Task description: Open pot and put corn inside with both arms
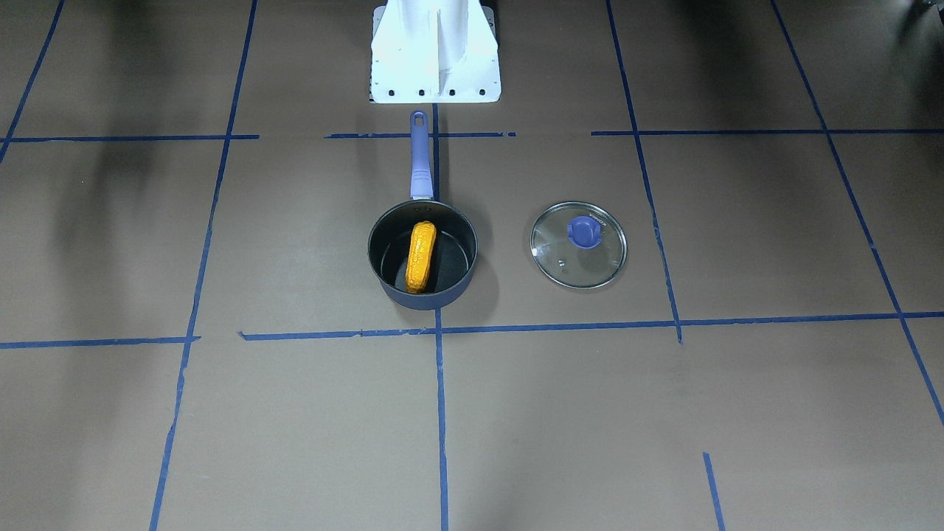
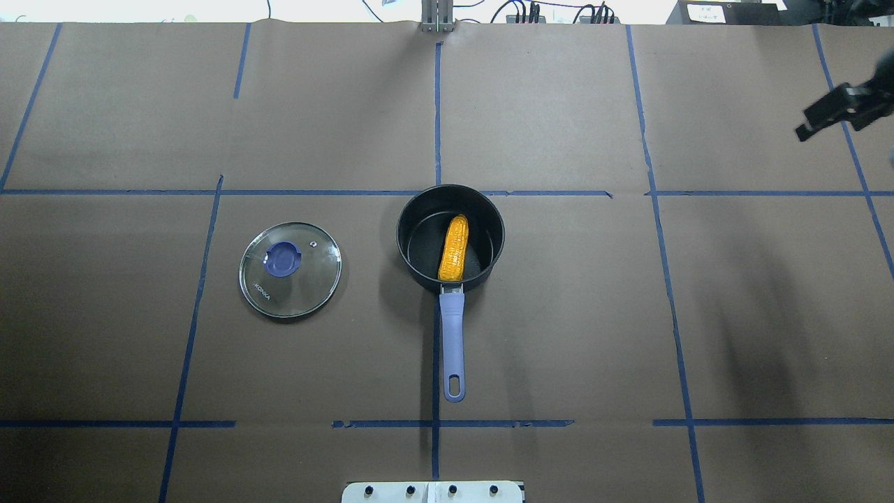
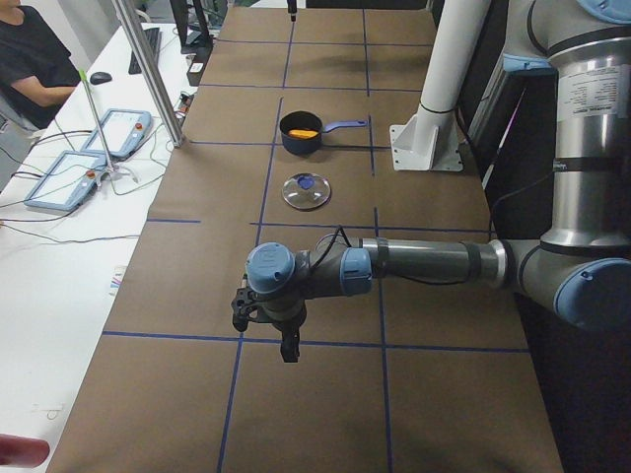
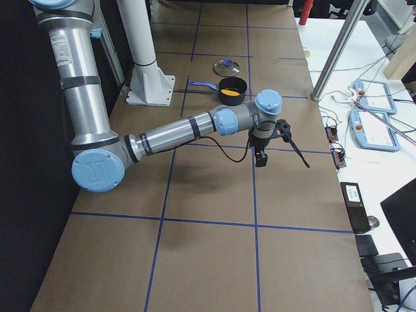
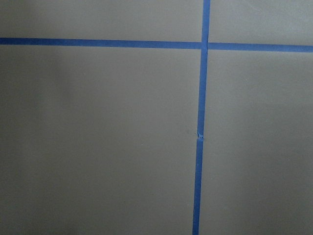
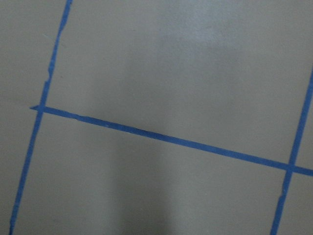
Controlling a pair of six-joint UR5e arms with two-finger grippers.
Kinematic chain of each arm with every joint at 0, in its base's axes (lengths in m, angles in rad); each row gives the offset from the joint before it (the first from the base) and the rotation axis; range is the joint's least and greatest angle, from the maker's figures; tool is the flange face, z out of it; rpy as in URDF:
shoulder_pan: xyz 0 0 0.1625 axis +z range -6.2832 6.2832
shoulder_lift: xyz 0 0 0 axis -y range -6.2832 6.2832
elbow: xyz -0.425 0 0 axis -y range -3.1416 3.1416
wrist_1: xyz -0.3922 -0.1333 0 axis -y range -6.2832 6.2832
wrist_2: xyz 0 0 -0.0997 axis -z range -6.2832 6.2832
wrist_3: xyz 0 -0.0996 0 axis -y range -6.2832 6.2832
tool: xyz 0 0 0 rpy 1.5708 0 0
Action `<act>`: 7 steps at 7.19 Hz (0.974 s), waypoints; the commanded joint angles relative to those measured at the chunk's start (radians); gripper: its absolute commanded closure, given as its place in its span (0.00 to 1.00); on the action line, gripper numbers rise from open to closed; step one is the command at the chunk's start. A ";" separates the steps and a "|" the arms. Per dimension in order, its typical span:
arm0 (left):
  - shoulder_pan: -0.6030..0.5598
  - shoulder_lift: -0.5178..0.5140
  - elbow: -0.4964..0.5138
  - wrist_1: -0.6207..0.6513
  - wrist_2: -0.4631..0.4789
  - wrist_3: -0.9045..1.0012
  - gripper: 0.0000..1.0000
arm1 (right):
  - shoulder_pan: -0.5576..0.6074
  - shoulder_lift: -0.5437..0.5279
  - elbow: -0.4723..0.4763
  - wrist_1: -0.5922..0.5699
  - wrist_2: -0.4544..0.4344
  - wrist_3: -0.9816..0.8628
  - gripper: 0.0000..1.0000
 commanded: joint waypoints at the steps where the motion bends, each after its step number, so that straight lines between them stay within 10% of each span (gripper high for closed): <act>1: 0.000 0.000 -0.001 -0.001 -0.003 0.000 0.00 | 0.095 -0.115 -0.022 0.003 0.017 -0.058 0.01; 7: 0.000 0.010 0.002 -0.019 -0.003 -0.001 0.00 | 0.205 -0.160 -0.169 0.028 0.081 -0.173 0.00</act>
